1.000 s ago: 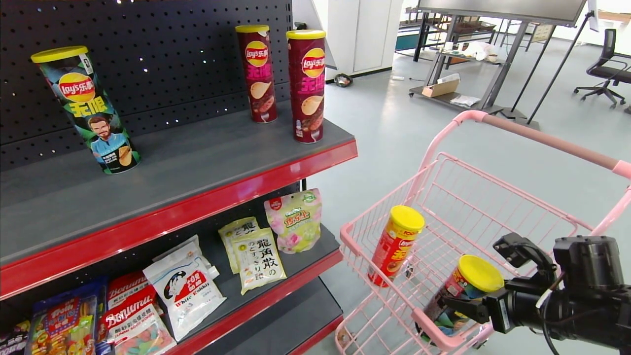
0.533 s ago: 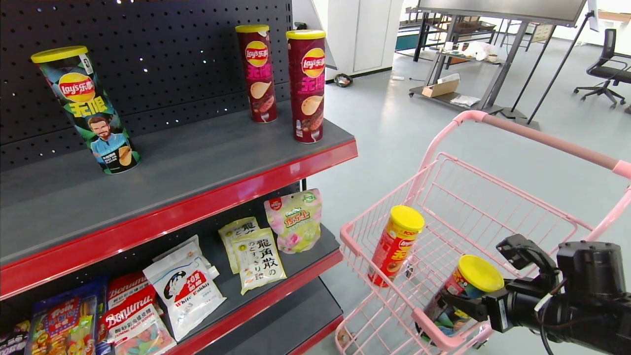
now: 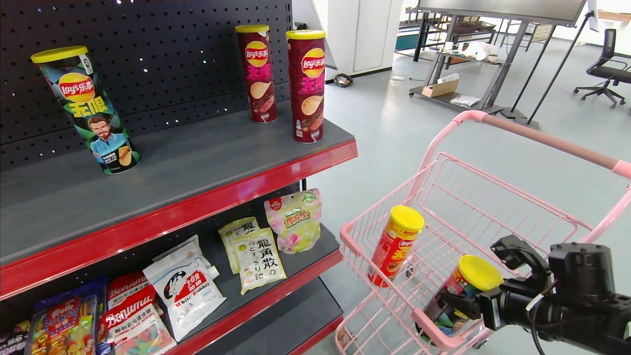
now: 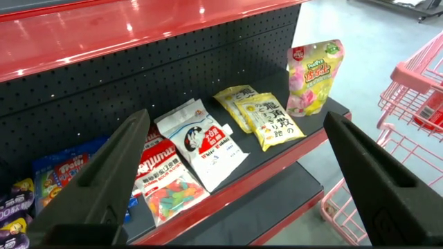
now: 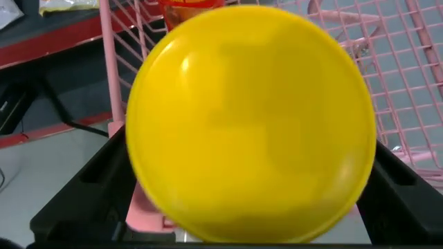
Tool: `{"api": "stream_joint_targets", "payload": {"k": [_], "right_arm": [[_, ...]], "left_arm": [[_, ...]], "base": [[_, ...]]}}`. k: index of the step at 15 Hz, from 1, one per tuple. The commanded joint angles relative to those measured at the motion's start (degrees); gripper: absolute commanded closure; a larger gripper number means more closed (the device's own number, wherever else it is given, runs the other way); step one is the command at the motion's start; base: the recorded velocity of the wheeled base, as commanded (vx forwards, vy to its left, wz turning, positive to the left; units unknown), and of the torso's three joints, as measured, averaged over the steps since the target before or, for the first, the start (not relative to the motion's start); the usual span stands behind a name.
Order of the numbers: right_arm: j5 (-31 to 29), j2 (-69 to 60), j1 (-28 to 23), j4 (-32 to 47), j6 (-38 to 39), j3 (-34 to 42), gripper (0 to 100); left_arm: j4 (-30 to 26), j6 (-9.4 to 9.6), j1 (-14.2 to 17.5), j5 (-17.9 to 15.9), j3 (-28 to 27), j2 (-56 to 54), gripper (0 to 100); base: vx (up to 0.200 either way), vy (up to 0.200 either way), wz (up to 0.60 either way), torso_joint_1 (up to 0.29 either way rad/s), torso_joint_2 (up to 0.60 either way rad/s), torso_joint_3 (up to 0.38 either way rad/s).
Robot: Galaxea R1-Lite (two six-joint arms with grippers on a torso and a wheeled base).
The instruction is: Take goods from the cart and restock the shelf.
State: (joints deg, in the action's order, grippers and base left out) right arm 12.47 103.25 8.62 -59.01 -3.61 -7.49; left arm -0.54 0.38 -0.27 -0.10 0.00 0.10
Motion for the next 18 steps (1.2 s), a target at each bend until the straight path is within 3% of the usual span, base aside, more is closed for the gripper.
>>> {"api": "stream_joint_targets", "payload": {"k": [1, 15, 16, 18], "right_arm": [[-1.0, 3.3, 1.7, -1.8, 1.1, 0.0, 0], [-4.7, 7.3, 1.3, -2.0, 2.3, -4.4, 0], [-4.7, 7.3, 1.3, -2.0, 2.3, -4.4, 100], [-4.8, 7.3, 1.4, -2.0, 2.3, -4.6, 100]], "left_arm": [[0.0, 0.06, 0.1, 0.0, 0.0, 0.0, 0], [0.0, 0.15, 0.0, 0.0, 0.0, 0.0, 0], [0.0, 0.15, 0.0, 0.0, 0.0, 0.0, 0], [0.0, 0.15, 0.0, 0.0, 0.0, 0.0, 0]], "base": [[0.0, 0.0, 0.0, 0.0, 0.0, 0.0], [0.0, 0.0, 0.0, 0.0, 0.0, 0.0], [0.0, 0.0, 0.0, 0.0, 0.0, 0.0], [0.0, 0.0, 0.0, 0.0, 0.0, 0.0]]}}
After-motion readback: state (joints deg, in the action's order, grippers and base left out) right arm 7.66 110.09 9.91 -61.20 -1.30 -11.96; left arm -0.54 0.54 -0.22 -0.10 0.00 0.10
